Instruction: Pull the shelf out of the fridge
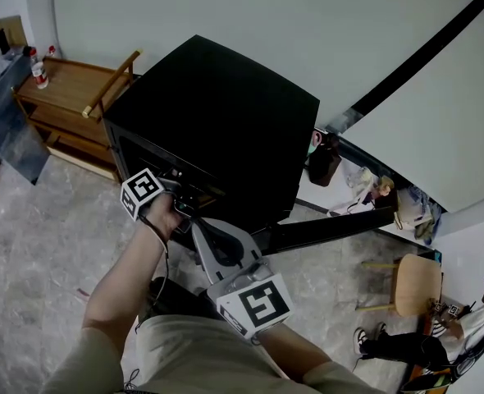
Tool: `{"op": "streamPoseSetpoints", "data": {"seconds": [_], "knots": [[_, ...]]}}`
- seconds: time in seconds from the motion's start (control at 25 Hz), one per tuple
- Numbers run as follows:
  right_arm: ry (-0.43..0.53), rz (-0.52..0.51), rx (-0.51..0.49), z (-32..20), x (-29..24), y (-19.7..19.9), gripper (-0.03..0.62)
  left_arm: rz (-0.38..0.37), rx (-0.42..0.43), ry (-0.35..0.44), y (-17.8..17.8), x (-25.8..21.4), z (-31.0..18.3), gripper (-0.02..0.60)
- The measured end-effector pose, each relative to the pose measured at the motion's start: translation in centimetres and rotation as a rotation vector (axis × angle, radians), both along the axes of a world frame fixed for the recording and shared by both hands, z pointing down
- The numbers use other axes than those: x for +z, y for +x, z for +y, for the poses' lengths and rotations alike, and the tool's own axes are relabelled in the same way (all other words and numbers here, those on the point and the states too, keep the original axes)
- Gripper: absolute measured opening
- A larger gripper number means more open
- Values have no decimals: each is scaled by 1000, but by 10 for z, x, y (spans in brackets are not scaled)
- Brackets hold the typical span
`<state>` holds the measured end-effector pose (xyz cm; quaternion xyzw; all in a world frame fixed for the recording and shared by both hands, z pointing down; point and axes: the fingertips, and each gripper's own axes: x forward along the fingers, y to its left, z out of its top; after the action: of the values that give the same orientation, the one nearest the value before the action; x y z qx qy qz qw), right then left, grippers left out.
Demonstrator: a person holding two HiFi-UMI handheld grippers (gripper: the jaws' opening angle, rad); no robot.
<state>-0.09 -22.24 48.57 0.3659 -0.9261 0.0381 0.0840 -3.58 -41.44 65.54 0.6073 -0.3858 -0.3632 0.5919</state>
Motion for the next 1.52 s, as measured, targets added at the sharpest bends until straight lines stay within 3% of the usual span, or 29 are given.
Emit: {"op": "streamPoseSetpoints", "data": {"seconds": [1.52], "knots": [[-40, 82, -117, 43, -49, -10, -4, 41, 48, -20, -49, -8, 152, 11]]}}
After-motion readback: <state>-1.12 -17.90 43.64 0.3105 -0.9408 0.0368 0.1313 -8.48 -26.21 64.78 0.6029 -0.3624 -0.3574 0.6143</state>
